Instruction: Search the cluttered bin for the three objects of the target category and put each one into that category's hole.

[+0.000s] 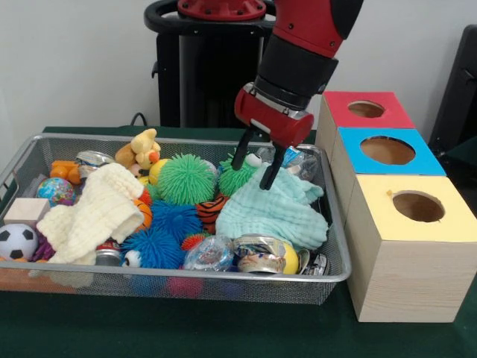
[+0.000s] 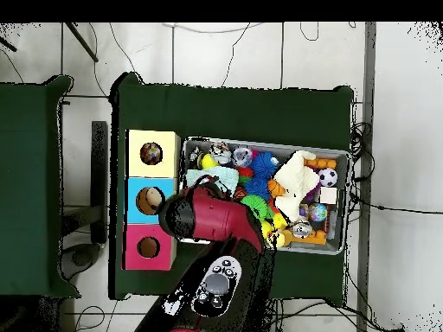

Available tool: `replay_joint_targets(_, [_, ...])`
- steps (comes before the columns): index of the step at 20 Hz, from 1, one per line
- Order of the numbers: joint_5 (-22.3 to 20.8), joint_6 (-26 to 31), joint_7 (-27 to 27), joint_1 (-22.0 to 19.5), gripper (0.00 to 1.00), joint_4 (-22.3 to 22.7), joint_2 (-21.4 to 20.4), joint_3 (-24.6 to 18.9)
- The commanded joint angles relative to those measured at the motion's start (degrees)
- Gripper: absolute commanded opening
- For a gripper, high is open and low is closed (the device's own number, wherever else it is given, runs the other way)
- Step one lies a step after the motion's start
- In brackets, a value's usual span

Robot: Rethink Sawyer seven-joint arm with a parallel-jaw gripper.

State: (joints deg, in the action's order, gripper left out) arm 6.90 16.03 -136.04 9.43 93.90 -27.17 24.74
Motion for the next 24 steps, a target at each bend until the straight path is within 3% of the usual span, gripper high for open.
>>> replay_joint_targets(1, [-4.6,-6.1,-2.2,-1.5,1.0,4.8,1.3,-7.6])
replay_joint_targets(8, [-6.9,-11.4,-5.6,6.1,1.0,0.4,6.8,3.0])
replay_joint_targets(14, [-3.3,-15.7,-8.0,12.4,1.0,-3.1,12.9,12.6])
replay_joint_targets(20, [-0.7,-18.3,-8.9,13.5,1.0,-3.1,14.1,14.3])
replay_joint_targets(24, [-2.1,-21.7,-8.8,11.8,1.0,0.1,12.1,13.0])
